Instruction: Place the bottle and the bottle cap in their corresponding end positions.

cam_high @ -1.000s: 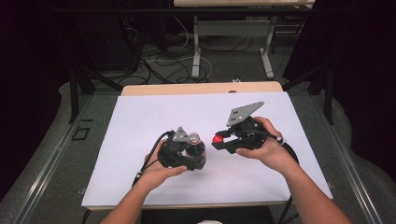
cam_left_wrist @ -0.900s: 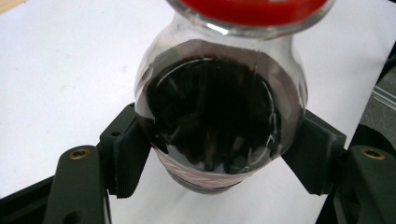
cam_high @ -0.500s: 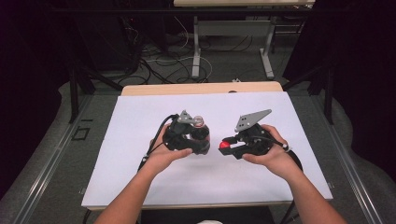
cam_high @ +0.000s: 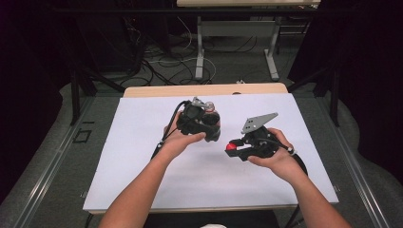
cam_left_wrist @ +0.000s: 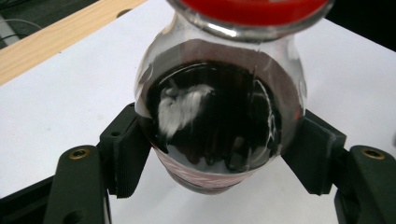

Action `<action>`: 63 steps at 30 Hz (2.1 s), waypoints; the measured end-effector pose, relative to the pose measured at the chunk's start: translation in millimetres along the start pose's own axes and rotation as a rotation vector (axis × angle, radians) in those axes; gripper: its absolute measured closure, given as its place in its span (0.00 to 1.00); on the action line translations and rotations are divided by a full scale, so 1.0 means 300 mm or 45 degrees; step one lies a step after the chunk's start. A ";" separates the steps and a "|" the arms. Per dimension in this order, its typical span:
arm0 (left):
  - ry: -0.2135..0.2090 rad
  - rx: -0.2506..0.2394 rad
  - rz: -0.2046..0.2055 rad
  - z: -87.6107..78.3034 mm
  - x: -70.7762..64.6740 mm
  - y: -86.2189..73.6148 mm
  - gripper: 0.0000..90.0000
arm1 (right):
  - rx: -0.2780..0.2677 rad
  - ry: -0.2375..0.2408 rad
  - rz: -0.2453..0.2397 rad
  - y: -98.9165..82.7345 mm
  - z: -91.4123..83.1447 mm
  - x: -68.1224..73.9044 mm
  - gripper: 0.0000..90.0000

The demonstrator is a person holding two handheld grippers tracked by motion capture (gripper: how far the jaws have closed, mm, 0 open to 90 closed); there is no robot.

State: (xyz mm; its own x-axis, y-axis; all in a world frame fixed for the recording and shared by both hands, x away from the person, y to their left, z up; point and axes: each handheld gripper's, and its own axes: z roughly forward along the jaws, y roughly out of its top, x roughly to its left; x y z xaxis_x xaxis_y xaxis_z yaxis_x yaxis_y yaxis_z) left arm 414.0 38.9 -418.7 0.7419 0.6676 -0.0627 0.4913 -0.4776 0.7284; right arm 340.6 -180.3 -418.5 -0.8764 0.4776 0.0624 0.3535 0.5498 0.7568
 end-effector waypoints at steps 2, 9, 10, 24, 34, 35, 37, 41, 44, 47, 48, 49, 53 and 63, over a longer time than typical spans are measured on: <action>0.012 -0.007 -0.003 0.015 0.010 0.007 0.34 | -0.006 0.004 -0.001 0.000 0.005 -0.006 0.68; 0.027 -0.033 -0.053 0.074 0.057 0.017 0.34 | -0.001 -0.001 0.008 0.007 0.010 -0.019 0.68; 0.026 -0.005 -0.052 0.080 0.066 0.019 0.34 | -0.004 0.003 0.005 0.007 0.012 -0.019 0.68; 0.056 0.018 -0.150 0.209 0.146 -0.032 0.34 | -0.016 0.014 -0.015 0.024 0.031 -0.014 0.68; 0.088 0.032 -0.145 0.254 0.158 -0.079 0.34 | -0.009 0.027 -0.008 0.020 0.043 -0.016 0.68; 0.084 0.023 -0.163 0.256 0.154 -0.083 0.34 | -0.006 0.023 0.000 0.017 0.044 -0.016 0.68; 0.063 0.041 -0.160 0.257 0.155 -0.085 0.34 | -0.011 0.023 0.010 0.012 0.050 -0.019 0.68; 0.058 0.072 -0.104 0.267 0.150 -0.093 0.33 | -0.011 0.026 0.027 0.001 0.063 -0.028 0.68; 0.059 0.056 -0.094 0.268 0.146 -0.101 0.33 | -0.013 0.023 0.038 -0.007 0.076 -0.034 0.68; 0.061 0.032 -0.088 0.270 0.145 -0.110 0.33 | -0.009 0.016 0.048 -0.010 0.088 -0.037 0.68; 0.069 0.012 -0.087 0.274 0.142 -0.113 0.33 | -0.006 0.005 0.039 -0.011 0.091 -0.038 0.68; 0.069 0.011 -0.087 0.274 0.141 -0.114 0.33 | -0.007 0.001 0.036 -0.011 0.096 -0.037 0.68; 0.078 0.011 -0.077 0.276 0.136 -0.116 0.32 | 0.023 0.011 0.017 -0.011 0.115 -0.037 0.68; 0.079 0.009 -0.071 0.276 0.132 -0.119 0.32 | 0.051 0.023 -0.002 -0.006 0.156 -0.034 0.68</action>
State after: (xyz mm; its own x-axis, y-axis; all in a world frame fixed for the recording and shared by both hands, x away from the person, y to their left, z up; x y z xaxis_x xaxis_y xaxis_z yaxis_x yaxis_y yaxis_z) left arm 463.7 35.2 -503.9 0.6834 0.7276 -0.0605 0.5345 -0.4421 0.7203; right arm 364.2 -154.0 -451.0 -0.8824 0.4648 0.0733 0.3649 0.5775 0.7303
